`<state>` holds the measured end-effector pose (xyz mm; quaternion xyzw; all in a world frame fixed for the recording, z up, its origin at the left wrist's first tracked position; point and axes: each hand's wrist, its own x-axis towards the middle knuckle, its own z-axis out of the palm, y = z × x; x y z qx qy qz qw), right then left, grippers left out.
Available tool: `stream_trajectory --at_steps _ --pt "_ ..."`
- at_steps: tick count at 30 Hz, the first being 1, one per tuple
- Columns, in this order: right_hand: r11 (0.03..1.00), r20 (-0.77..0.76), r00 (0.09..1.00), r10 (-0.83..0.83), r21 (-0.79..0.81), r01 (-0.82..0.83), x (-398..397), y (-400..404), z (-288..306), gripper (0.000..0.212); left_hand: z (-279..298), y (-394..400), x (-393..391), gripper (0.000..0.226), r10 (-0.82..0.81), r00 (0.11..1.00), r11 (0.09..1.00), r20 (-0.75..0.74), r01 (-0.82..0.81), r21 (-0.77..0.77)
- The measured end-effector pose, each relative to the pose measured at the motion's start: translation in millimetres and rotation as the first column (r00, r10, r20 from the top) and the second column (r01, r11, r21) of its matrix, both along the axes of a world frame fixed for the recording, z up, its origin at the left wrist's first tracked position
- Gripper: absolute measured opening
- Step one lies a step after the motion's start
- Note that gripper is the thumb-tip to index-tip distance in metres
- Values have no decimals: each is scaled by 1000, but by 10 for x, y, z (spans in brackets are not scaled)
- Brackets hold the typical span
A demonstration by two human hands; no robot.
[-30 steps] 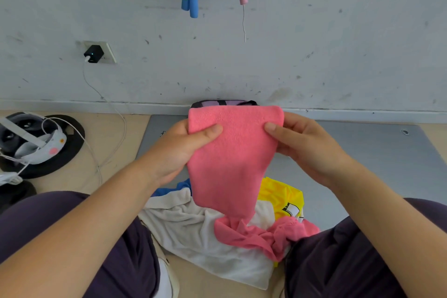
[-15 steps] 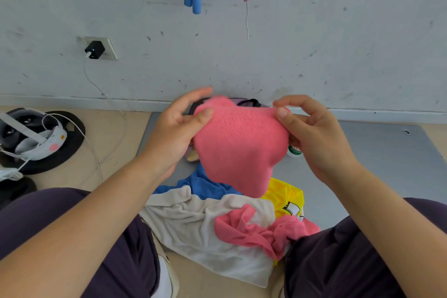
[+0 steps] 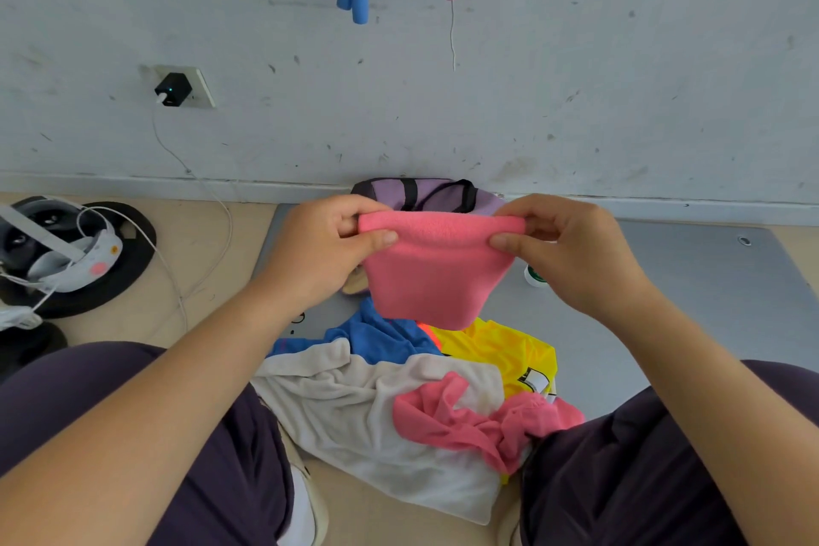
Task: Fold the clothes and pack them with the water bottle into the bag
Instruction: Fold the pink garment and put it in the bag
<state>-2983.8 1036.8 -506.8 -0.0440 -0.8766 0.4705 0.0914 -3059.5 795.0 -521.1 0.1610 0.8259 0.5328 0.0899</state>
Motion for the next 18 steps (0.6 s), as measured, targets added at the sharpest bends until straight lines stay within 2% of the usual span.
stream_trajectory --at_steps 3,5,7,8,11,12,14,16,18 --pt "998 -19 1000 9 69 -8 6 24 20 27 15 -26 -12 13 13 995 996 -101 -22 -83" --pt "995 24 996 87 -52 -86 13 34 37 17 46 -48 -36 12 -13 991 993 -135 -3 -116" --pt "954 47 982 183 -249 -165 28 43 54 7 88 -51 -17 14 -88 996 996 0 88 8" --pt "930 46 979 201 -324 -175 38 42 53 11 105 -47 4 19 -112 991 989 75 104 101" --pt "868 40 981 187 -475 -146 55 1 53 18 160 2 80 40 -106 961 951 254 24 307" --pt "857 36 983 177 -497 -136 54 -18 57 18 165 6 89 44 -158 928 925 338 19 380" --pt "841 29 988 153 -528 -115 53 -43 64 18 163 5 116 55 -367 801 855 473 91 511" --pt "821 32 991 129 -564 -89 49 -44 56 17 129 20 174 56 -485 713 826 507 182 534" --pt "788 63 991 121 -613 -57 47 -44 44 20 86 52 199 36 -434 735 855 521 154 496"
